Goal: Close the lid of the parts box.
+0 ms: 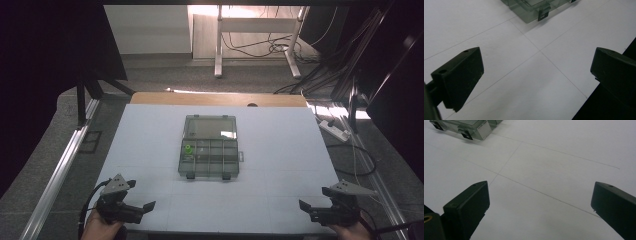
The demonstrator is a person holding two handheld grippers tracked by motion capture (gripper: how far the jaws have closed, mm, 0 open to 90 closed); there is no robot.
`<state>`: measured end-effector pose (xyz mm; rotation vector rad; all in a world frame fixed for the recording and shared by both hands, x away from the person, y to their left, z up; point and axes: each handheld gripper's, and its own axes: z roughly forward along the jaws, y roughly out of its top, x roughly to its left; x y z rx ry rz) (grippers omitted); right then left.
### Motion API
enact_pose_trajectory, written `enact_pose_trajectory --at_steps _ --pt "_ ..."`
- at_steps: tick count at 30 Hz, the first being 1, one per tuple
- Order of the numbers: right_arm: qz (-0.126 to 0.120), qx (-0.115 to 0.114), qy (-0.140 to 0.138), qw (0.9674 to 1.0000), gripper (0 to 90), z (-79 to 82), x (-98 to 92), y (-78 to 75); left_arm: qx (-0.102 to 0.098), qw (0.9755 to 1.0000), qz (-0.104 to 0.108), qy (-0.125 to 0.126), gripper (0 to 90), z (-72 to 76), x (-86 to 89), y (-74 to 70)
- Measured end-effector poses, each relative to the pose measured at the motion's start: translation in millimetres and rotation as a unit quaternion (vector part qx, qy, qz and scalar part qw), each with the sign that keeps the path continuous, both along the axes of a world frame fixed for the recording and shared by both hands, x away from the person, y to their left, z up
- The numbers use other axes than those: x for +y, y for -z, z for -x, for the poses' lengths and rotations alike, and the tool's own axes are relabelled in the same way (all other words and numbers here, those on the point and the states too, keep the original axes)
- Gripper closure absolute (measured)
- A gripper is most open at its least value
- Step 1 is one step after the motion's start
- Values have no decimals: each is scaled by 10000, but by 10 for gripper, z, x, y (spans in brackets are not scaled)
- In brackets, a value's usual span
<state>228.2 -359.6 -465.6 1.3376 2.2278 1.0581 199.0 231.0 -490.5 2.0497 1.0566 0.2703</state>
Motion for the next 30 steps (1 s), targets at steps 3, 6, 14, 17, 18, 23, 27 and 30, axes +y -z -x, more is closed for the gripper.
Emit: enact_pose_trajectory --at_steps 3,6,14,17,18,23,27,30 --pt "16 -15 -23 10000 23 5 7 -5 28 10000 -49 37 0 -9 -12 -1" --pt "0 27 -59 10000 24 1 11 -7 45 9999 -134 99 0 -20 -38 -6" --pt "-25 -131 -165 9998 0 -28 57 -63 -19 9999 89 143 0 -114 -37 -33" --pt "-1 -145 -251 9996 0 -64 92 -74 -7 9995 230 221 0 -171 -32 -36" --pt "12 -140 -265 9996 0 -73 103 -76 -4 9995 229 235 0 -194 -37 -37" --pt "61 -152 -380 9991 0 -151 156 -90 -44 9994 267 215 0 -272 -59 -42" --pt "40 -135 -451 9989 0 -216 184 -98 -130 9993 247 230 0 -343 -78 -56" --pt "50 -156 -510 9986 0 -259 212 -117 -221 9993 179 253 0 -395 -105 -82"
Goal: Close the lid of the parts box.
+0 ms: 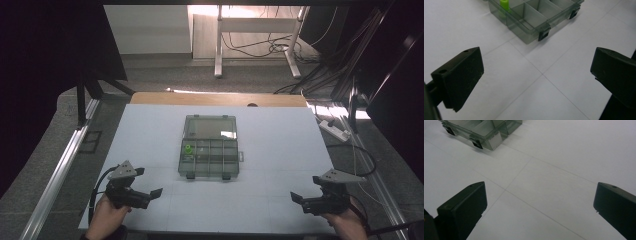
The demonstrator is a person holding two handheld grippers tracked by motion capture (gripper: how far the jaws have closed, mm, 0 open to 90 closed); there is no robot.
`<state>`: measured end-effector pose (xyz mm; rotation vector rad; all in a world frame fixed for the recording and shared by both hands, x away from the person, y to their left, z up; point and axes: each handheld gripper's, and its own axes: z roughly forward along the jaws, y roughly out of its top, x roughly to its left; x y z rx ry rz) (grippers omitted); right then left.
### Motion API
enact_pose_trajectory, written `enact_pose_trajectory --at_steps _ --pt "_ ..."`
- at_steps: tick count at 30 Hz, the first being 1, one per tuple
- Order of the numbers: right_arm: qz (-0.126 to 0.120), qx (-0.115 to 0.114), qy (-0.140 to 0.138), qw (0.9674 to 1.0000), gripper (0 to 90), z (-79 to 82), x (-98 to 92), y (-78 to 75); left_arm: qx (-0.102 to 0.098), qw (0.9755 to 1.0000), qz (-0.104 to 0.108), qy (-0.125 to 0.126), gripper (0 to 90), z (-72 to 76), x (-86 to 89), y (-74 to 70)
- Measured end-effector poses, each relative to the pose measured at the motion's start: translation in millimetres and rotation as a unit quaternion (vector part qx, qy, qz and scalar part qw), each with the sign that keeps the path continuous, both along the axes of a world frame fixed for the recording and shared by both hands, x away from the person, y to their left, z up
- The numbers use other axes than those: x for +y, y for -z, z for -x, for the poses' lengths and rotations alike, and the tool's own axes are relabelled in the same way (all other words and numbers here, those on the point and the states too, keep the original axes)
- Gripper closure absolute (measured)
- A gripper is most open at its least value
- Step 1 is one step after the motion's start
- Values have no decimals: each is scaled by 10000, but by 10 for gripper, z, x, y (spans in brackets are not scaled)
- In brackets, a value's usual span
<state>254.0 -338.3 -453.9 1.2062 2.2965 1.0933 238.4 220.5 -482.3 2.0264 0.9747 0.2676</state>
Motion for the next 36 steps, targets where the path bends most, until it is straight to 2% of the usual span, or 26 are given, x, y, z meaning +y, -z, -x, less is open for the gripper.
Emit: enact_pose_trajectory --at_steps 4,17,23,29,36 --pt "-54 -27 -72 10000 0 -61 56 -30 -214 9997 -14 71 0 -87 -60 -45" --pt "-61 -65 -323 9994 10 -229 244 -41 -145 9998 2 115 0 -331 -157 -9" --pt "-156 16 -248 9996 0 -304 327 -58 -98 9998 37 185 0 -488 -195 12" --pt "-132 -81 -256 9996 0 -410 497 -66 -75 9993 202 291 0 -626 -204 13" --pt "-79 -40 -320 9995 0 -525 632 -50 -41 9995 68 295 0 -750 -228 1"
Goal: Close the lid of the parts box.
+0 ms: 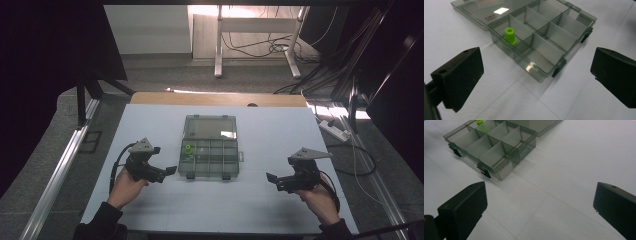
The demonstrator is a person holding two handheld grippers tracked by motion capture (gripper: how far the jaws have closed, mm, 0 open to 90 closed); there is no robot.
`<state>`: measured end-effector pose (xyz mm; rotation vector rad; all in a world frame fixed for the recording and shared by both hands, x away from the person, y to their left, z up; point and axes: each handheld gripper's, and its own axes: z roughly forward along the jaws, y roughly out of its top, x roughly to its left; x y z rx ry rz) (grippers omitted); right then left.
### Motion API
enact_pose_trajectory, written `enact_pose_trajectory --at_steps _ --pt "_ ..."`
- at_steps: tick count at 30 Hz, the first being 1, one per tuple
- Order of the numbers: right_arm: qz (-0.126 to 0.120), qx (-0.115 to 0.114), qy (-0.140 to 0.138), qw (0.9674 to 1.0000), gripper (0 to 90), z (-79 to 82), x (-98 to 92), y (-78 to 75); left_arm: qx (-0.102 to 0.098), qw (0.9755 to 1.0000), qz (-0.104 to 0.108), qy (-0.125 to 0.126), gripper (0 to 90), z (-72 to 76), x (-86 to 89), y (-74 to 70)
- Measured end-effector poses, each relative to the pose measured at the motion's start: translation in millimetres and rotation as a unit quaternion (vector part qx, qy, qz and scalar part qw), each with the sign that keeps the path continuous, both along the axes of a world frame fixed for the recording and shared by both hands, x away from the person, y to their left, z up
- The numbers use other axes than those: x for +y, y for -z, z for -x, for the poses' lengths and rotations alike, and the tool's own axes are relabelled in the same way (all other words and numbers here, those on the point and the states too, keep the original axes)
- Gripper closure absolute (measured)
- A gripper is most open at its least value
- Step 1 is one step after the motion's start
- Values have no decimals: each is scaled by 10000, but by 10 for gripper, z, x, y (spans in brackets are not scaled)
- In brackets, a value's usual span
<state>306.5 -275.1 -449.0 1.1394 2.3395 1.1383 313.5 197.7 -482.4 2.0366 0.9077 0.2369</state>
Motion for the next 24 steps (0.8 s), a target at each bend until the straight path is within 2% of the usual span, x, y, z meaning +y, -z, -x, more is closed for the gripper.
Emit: enact_pose_trajectory --at_steps 10,15,24 --pt "84 -44 -200 9998 0 -157 185 -8 31 9999 -119 65 0 -164 -57 -12" --pt "-4 -6 -184 9998 0 -236 217 -5 44 9997 -215 77 0 -233 -82 -10" --pt "-284 132 -234 9992 0 -397 329 -16 54 9998 -181 106 0 -349 -108 -9"
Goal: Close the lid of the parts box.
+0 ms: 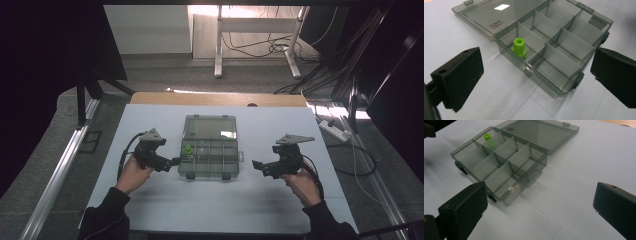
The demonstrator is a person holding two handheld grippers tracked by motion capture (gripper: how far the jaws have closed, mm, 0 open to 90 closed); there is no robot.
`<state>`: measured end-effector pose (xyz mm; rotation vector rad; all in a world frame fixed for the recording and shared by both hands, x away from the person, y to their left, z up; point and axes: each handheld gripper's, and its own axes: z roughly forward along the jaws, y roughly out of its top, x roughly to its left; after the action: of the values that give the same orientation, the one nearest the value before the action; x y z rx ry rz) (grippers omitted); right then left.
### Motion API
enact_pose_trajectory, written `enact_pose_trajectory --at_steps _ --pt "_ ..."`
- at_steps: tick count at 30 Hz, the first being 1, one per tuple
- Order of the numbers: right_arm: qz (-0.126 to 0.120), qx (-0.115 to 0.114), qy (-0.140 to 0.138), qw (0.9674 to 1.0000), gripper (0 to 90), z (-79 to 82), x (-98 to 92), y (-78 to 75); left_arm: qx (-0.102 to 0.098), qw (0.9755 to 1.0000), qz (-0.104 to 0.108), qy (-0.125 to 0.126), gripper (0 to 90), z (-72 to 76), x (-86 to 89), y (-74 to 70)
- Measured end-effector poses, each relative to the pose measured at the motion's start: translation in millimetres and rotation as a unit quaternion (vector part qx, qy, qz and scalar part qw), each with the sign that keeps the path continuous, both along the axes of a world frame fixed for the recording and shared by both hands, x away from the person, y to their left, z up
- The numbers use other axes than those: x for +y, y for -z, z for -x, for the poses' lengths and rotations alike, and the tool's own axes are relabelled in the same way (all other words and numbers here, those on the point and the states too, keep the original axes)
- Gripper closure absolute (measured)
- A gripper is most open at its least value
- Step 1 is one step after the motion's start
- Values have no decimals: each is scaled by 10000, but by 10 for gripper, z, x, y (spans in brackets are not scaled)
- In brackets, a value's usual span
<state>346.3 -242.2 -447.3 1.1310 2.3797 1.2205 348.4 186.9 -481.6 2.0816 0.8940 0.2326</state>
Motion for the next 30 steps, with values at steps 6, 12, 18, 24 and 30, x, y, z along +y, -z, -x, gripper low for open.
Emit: enact_pose_trajectory --at_steps 6,12,18,24,30 --pt "59 -199 162 9997 0 -94 79 11 22 9999 64 85 0 -62 -7 11" --pt "143 -172 256 9994 0 -230 166 36 37 9999 53 93 0 -132 -27 21" --pt "268 -14 130 9996 0 -354 257 67 52 9999 85 79 0 -190 -44 24" --pt "289 39 135 9995 0 -471 342 106 120 9996 251 90 0 -271 -43 41" --pt "337 63 206 9992 0 -578 424 125 103 9996 256 115 0 -327 -67 39"
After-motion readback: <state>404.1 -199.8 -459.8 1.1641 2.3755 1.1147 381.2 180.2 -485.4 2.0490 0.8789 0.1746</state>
